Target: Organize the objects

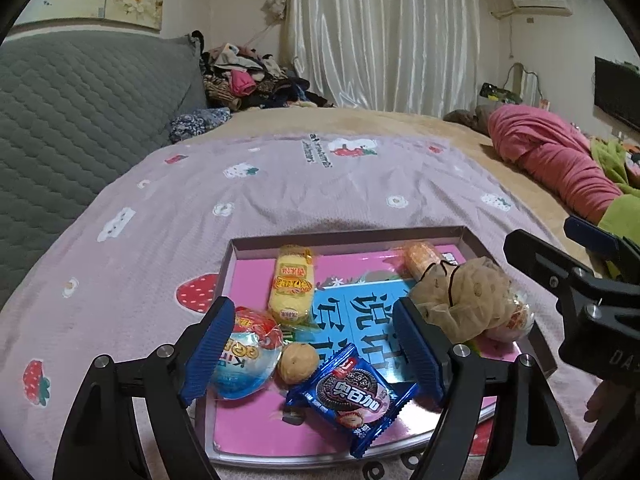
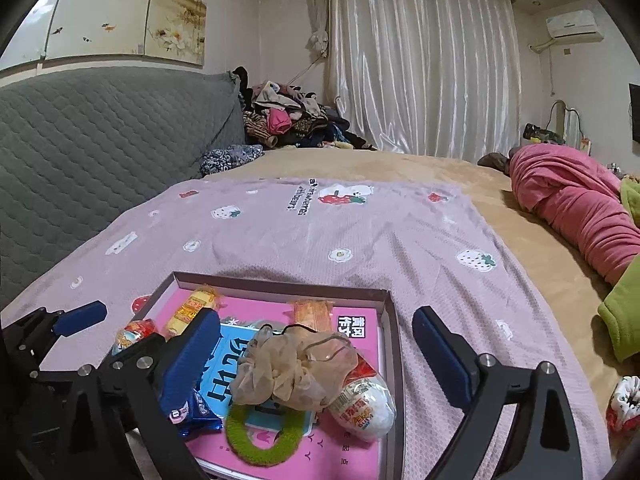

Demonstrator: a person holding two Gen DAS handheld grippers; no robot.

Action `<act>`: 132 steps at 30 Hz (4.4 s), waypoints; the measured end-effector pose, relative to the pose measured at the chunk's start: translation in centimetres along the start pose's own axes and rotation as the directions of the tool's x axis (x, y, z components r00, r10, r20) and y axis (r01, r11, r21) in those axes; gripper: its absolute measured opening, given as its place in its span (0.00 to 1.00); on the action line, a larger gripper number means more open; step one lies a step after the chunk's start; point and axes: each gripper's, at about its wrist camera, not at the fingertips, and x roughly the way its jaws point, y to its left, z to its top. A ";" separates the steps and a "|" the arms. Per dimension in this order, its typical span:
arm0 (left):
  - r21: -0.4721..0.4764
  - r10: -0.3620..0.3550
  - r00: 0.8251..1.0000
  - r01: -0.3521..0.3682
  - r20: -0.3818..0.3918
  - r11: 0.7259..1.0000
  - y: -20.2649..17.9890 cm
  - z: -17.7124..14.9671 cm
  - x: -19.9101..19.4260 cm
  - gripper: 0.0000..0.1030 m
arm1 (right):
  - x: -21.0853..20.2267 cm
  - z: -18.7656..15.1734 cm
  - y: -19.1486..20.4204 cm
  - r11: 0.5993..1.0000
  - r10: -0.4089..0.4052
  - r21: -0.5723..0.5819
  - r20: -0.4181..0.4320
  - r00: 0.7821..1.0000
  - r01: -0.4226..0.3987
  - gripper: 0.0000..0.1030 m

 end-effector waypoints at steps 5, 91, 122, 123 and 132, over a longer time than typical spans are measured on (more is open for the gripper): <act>-0.004 0.013 1.000 -0.013 0.009 1.000 0.3 0.2 -0.6 0.80 | -1.1 0.1 0.1 1.000 -0.005 0.007 0.039 0.999 0.005 0.98; 0.016 0.171 0.979 -0.174 0.114 0.985 0.0 -4.3 -28.9 0.80 | -26.3 -1.8 3.7 0.997 -0.015 -0.074 0.079 0.997 0.020 0.99; 0.012 0.171 0.985 -0.171 0.011 0.985 0.7 -9.5 -27.2 0.80 | -25.6 -6.7 3.9 0.998 -0.023 -0.056 0.002 1.000 0.023 0.99; 0.011 0.171 0.985 -0.171 0.009 0.985 0.8 -9.7 -27.0 0.80 | -25.5 -6.8 3.9 0.998 -0.023 -0.054 -0.001 1.000 0.023 0.99; 0.006 0.171 0.985 -0.171 -0.022 0.985 0.9 -10.7 -25.7 0.80 | -24.5 -7.7 3.8 0.998 -0.021 -0.052 -0.024 0.999 0.020 0.99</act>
